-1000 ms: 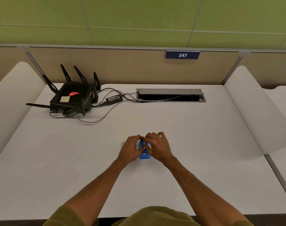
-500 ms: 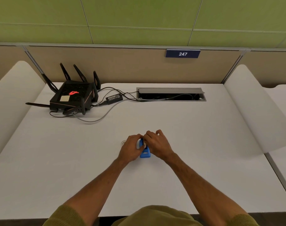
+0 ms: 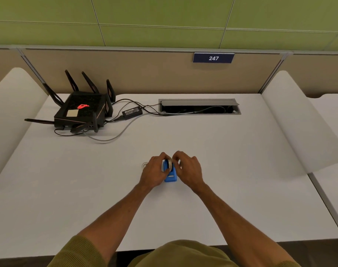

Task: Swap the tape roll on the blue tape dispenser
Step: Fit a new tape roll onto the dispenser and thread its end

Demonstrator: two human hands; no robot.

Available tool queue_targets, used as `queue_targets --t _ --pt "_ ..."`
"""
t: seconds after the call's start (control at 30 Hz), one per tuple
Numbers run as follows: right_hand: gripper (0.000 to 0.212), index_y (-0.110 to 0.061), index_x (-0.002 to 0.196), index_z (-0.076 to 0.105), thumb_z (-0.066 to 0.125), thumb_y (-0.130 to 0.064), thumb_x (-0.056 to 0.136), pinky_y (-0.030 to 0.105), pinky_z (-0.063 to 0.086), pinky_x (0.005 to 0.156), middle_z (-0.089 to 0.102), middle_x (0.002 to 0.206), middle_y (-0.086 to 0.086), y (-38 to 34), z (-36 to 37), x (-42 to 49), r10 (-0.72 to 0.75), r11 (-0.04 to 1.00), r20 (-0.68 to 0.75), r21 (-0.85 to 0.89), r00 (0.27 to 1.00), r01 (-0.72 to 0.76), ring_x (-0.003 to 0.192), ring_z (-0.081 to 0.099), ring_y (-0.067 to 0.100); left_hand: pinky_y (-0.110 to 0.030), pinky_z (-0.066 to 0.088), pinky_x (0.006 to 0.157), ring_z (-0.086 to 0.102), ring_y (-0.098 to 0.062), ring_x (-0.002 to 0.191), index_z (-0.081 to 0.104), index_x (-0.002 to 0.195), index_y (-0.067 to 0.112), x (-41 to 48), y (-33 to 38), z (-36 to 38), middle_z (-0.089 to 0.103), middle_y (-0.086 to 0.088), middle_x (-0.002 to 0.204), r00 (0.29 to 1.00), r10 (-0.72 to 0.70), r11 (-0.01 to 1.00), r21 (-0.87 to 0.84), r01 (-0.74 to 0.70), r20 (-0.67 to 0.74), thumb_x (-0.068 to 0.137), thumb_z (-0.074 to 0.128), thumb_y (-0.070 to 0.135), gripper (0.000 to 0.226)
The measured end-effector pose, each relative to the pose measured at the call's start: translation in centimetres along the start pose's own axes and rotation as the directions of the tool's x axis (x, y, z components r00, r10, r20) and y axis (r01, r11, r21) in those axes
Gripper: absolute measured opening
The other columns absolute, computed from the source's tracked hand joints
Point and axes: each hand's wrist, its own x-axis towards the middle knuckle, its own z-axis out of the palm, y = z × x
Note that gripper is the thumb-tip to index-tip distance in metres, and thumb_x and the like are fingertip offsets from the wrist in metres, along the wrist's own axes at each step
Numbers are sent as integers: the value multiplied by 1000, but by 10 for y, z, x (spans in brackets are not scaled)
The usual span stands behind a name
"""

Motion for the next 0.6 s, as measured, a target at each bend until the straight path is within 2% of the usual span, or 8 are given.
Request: queue_targets --t 0.03,0.1,0.17,0.2,0.3,0.37,0.5,0.6 --pt "28 -17 105 69 54 -40 109 35 57 82 76 98 -6 -2 0 -2 185 971 -4 157 983 -182 82 73 16 -38 56 102 62 -18 124 58 124 24 0 0 0 70 4 127 1000 1 1000 -3 -1 1 95 71 39 35" --pt "48 -5 98 74 58 -49 105 38 60 69 80 90 10 -3 2 0 442 780 180 407 879 -475 69 74 25 -38 55 102 62 -18 123 58 124 23 1 0 -2 70 3 126 1000 3 1000 -5 -3 5 94 73 38 36" --pt "61 1 96 79 63 -57 100 34 53 63 81 93 20 -6 3 0 497 569 403 517 768 -639 63 70 27 -40 55 103 61 -18 123 59 122 23 3 0 -4 70 4 125 1000 11 1000 -7 -10 7 93 75 37 36" --pt "63 2 96 80 66 -59 97 32 51 63 82 96 21 -8 5 0 508 494 461 536 728 -684 64 68 27 -41 55 103 61 -17 124 60 121 23 3 0 -5 70 5 125 1000 16 1000 -7 -16 9 93 75 37 35" --pt "64 6 100 81 76 -58 91 32 50 66 81 102 20 -12 12 1 592 297 514 577 621 -761 65 65 27 -40 56 103 60 -17 124 60 123 22 5 1 -7 69 4 127 1000 21 1000 9 -22 21 93 75 38 38" --pt "63 7 103 81 81 -54 88 32 50 66 82 104 18 -15 15 2 614 216 540 587 576 -781 63 65 25 -39 56 100 62 -18 123 60 123 21 5 1 -7 70 4 126 999 26 1000 15 -26 19 93 74 37 37" --pt "55 5 108 80 88 -44 84 31 51 64 83 107 18 -18 15 1 596 95 582 633 553 -768 71 68 27 -39 57 96 61 -16 122 60 121 24 4 0 -9 70 8 124 999 40 999 26 -40 13 93 72 35 32" --pt "45 3 111 80 88 -35 87 31 52 63 83 108 17 -21 12 2 588 56 597 644 546 -763 75 70 27 -38 55 97 61 -17 121 60 121 25 4 0 -9 70 8 124 999 38 999 30 -39 21 94 71 37 32"
